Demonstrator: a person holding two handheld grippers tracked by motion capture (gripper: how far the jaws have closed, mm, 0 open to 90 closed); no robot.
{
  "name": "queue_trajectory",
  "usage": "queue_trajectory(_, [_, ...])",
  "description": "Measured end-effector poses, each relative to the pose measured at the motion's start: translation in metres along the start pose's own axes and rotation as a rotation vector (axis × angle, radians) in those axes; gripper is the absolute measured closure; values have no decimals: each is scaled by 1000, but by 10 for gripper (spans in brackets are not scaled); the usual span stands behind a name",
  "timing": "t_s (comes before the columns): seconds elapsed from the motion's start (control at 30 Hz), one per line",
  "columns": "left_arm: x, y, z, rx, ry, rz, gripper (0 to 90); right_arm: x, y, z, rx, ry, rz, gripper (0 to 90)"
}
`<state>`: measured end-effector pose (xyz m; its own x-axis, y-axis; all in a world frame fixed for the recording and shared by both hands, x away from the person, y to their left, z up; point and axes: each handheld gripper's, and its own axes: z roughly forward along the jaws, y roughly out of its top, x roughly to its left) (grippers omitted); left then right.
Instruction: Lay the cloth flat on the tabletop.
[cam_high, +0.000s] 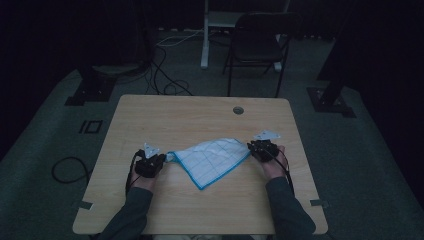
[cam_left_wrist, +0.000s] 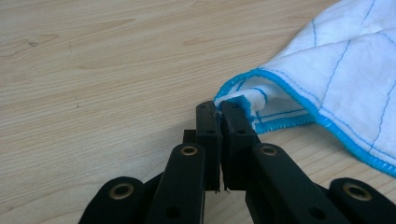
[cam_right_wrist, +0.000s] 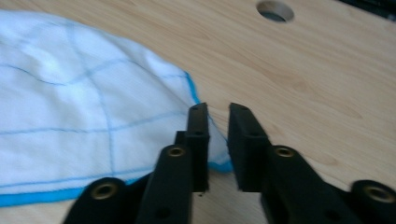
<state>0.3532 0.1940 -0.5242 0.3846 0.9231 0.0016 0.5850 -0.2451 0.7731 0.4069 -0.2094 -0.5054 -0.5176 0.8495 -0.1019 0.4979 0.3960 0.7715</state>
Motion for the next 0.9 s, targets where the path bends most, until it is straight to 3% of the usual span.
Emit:
queue_trajectory(0.2, [-2,0,-1,-7,-3,-2,875,32,0,-8,-27,73,-41,711])
queue_trajectory(0.47, [-3,2,-1,-13,-9,-5,874,77,-4,-3,-28,176,-92,683])
queue_trajectory(0.73, [-5,3,-3,-26,-11,-8,873,130,-8,5,-6,288,-161,614])
queue_trajectory(0.9, [-6,5,-5,-33,-17,-7,873,155,-8,10,20,337,-192,557])
